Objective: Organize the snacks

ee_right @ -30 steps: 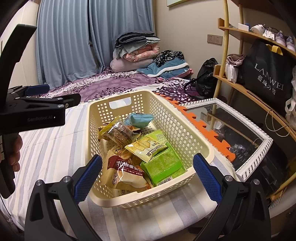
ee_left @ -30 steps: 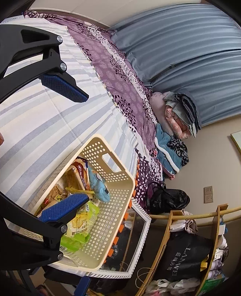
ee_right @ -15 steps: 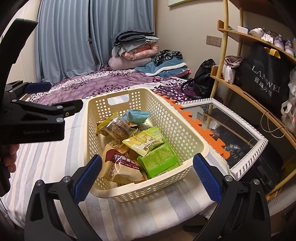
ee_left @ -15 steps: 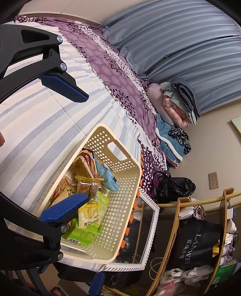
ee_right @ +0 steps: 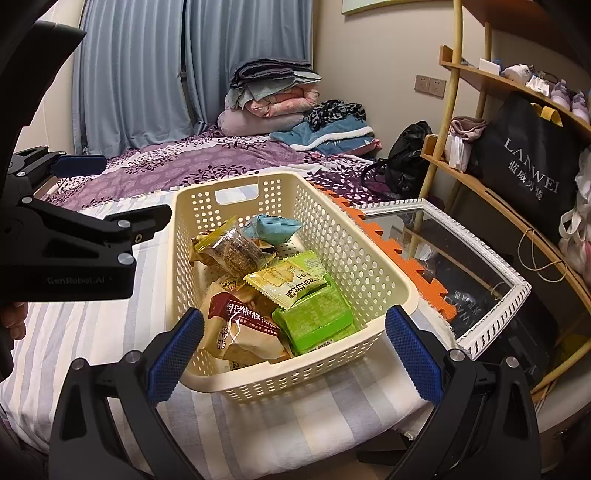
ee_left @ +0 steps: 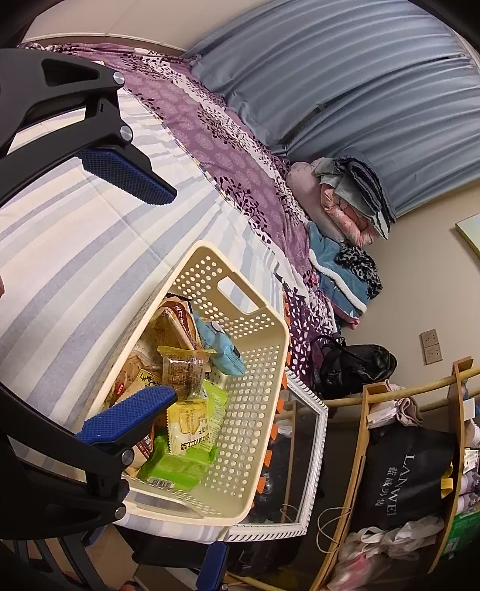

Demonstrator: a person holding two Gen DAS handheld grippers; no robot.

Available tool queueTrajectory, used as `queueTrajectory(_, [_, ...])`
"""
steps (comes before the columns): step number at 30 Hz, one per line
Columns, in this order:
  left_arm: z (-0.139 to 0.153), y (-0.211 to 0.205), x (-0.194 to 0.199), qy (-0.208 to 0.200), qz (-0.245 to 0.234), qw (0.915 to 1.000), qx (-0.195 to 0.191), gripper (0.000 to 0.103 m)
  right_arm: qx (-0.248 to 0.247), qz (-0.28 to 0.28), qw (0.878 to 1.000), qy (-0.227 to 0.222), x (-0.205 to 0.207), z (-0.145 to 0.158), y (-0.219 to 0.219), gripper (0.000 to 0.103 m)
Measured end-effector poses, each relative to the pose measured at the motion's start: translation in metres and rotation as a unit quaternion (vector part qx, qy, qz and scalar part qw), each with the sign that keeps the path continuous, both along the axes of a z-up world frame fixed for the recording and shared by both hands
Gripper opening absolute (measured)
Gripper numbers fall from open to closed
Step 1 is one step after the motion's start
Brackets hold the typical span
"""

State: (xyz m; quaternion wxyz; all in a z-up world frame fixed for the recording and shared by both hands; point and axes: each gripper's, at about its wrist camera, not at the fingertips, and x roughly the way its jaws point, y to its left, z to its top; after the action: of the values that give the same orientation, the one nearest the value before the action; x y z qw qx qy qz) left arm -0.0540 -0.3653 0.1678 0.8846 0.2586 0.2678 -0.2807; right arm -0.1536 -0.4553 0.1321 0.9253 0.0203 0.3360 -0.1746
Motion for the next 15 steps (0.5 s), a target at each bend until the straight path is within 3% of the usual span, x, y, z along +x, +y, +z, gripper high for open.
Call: queueTrajectory(15, [-0.006,-0.0086,-0.0025,-0.001,-0.012,0.9998,0.014,0.1,0.008,-0.003,1.0,0.001,-0.0002,-0.0046,-0.0042,0.098])
